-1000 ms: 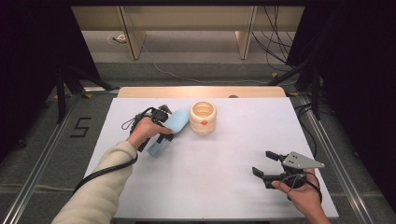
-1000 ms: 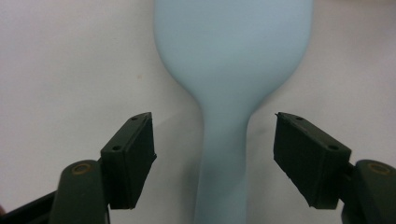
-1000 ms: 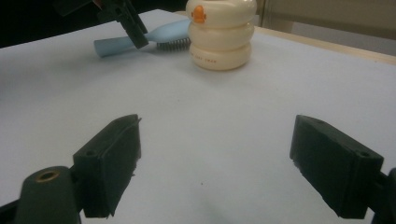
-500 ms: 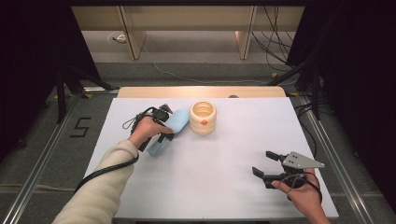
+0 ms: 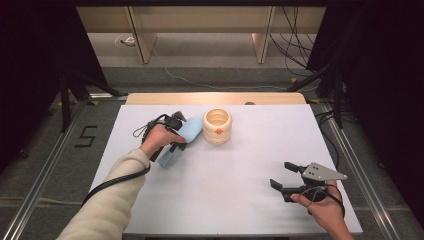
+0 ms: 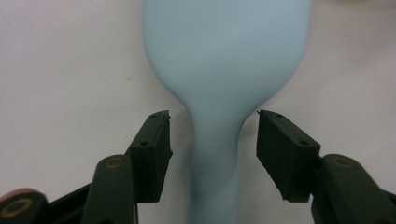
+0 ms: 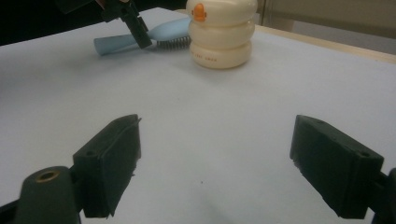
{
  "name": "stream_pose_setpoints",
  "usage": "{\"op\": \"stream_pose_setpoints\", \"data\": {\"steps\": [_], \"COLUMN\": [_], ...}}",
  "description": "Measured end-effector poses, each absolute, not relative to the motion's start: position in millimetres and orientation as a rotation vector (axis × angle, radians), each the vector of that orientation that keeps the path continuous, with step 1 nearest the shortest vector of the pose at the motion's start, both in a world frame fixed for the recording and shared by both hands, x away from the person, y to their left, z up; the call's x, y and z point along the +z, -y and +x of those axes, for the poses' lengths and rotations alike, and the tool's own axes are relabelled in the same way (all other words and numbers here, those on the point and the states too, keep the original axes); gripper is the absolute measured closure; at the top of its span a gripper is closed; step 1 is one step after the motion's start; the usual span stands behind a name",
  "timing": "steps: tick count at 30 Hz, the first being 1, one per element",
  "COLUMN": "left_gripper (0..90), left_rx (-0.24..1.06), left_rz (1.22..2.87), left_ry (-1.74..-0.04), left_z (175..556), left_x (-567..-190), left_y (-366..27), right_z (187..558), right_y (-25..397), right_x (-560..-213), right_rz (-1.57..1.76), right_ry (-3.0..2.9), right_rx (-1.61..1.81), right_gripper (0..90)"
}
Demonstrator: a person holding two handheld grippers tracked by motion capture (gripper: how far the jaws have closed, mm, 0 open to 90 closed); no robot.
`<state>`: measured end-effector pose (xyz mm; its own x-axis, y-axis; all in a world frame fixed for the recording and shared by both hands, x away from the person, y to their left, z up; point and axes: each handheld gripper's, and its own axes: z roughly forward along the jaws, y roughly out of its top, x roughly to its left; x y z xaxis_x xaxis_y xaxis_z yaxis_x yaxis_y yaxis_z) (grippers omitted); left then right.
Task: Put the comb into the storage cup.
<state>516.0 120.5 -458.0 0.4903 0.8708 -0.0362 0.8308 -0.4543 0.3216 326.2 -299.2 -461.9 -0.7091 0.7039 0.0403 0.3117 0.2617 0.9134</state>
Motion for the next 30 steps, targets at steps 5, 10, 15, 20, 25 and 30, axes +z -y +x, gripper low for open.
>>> {"op": "stream_pose_setpoints", "data": {"steps": [5,10,15,20,25,30], "left_gripper": [46.9,49.2,51.7,54.0,56.0,58.4], "left_rx": [0.187,0.192,0.191,0.19,0.182,0.18], "left_rz": [2.44,2.445,2.456,2.469,2.483,2.499], "left_ry": [-1.442,-1.448,-1.443,-1.439,-1.434,-1.433], "left_z": [517.5,518.6,518.8,520.0,520.8,522.4], "left_x": [-458.7,-459.2,-459.3,-459.0,-459.5,-459.0], "left_y": [-121.0,-121.8,-121.3,-121.0,-119.2,-118.2], "right_z": [326.3,326.2,326.2,326.2,326.3,326.2], "right_y": [298.8,299.0,298.8,298.9,298.8,298.7], "right_x": [-462.1,-461.7,-461.9,-462.0,-462.0,-461.9], "right_rz": [0.921,0.921,0.918,0.919,0.918,0.919], "right_ry": [-2.169,-2.165,-2.169,-2.168,-2.169,-2.166], "right_rx": [1.431,1.434,1.433,1.432,1.434,1.437], "right_gripper": [17.2,17.2,17.2,17.2,17.2,17.2]}}
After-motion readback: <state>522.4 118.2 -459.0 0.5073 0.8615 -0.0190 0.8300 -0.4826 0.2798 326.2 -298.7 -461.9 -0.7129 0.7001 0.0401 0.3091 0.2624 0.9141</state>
